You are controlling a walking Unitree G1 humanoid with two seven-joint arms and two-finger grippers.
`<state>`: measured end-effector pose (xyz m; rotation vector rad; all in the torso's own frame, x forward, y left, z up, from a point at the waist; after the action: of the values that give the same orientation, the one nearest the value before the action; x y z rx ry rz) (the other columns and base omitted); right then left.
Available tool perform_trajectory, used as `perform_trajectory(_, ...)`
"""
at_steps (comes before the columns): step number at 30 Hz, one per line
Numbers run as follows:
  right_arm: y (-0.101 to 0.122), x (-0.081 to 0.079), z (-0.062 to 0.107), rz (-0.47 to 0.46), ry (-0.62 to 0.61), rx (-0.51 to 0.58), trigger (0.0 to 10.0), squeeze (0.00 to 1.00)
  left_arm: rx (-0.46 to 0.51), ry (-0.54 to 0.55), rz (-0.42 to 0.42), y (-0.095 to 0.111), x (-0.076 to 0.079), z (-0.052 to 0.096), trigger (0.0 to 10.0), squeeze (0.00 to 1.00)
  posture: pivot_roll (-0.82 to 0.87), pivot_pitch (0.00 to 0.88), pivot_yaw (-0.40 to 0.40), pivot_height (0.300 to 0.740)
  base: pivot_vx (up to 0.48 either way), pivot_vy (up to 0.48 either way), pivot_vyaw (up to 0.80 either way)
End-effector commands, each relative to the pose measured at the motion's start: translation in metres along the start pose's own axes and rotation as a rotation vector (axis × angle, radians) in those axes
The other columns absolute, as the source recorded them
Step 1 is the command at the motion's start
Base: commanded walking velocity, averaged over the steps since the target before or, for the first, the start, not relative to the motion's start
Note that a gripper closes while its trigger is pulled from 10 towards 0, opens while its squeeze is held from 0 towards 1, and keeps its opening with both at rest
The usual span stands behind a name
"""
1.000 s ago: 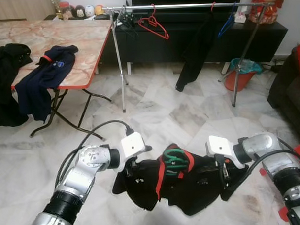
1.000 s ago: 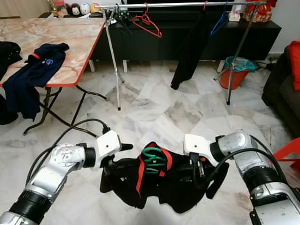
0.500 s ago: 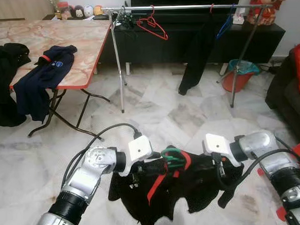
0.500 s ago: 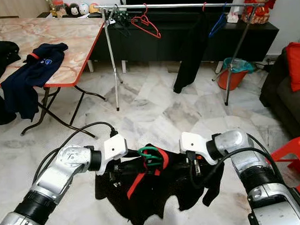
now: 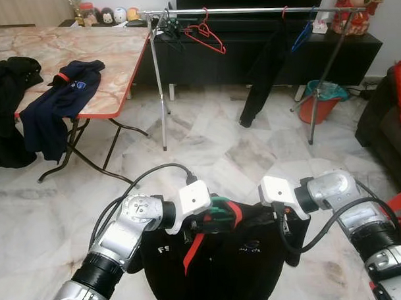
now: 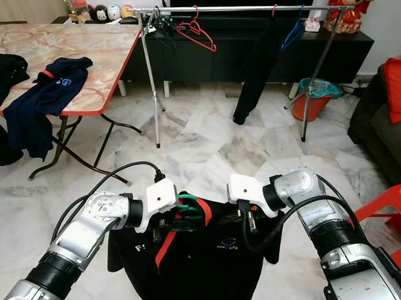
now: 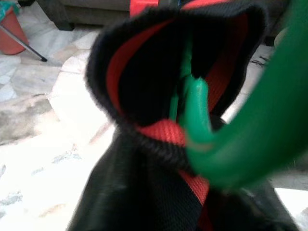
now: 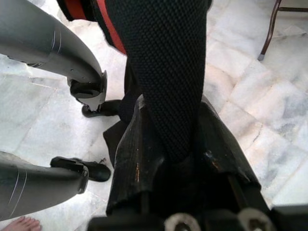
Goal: Hang hanger
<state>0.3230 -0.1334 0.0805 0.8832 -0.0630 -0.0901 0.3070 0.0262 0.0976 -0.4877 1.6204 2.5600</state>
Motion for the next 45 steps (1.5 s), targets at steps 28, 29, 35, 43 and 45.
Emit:
perform_trajectory(28, 0.003, -0.002, -0.002, -0.028, 0.007, 0.031, 10.0, 0.00, -0.029, 0.037, 0.045, -0.003, -0.008, 0.004, 0.0, 0.00, 0.14, 0.000, -0.067, 0.740, 0.000, 0.000, 0.00)
perform_trajectory(29, 0.003, -0.003, -0.003, -0.037, 0.013, 0.036, 10.0, 0.28, -0.028, 0.037, 0.048, -0.003, -0.008, 0.004, 0.0, 0.00, 0.14, 0.000, -0.067, 0.740, 0.000, 0.000, 0.00)
perform_trajectory(35, -0.008, -0.009, -0.004, -0.081, 0.035, 0.005, 10.0, 1.00, -0.038, 0.057, 0.050, -0.006, -0.009, 0.007, 0.0, 0.00, 0.13, 0.000, -0.062, 0.740, 0.000, 0.000, 0.00)
perform_trajectory(43, -0.030, -0.016, -0.002, -0.124, 0.042, -0.065, 10.0, 1.00, -0.054, 0.087, 0.040, -0.010, -0.015, 0.008, 0.0, 0.00, 0.13, 0.000, -0.055, 0.740, 0.000, 0.000, 0.00)
perform_trajectory(45, -0.037, -0.019, 0.000, -0.136, 0.048, -0.095, 10.0, 1.00, -0.072, 0.097, 0.032, -0.013, -0.017, 0.008, 0.0, 0.00, 0.12, 0.000, -0.052, 0.740, 0.000, 0.000, 0.00)
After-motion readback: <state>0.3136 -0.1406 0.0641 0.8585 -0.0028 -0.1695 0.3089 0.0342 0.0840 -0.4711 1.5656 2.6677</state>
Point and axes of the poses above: a point about 5 cm out from each wrist's last joint towards the gripper, its own z axis pointing back from the gripper into the wrist, its own y axis along the axis of the wrist's last joint, x = y × z, the point moved 6 cm from there along -z, pointing out of the wrist towards the gripper, and after that the axes turned 6 degrees about -z, right-handed, at the moved point
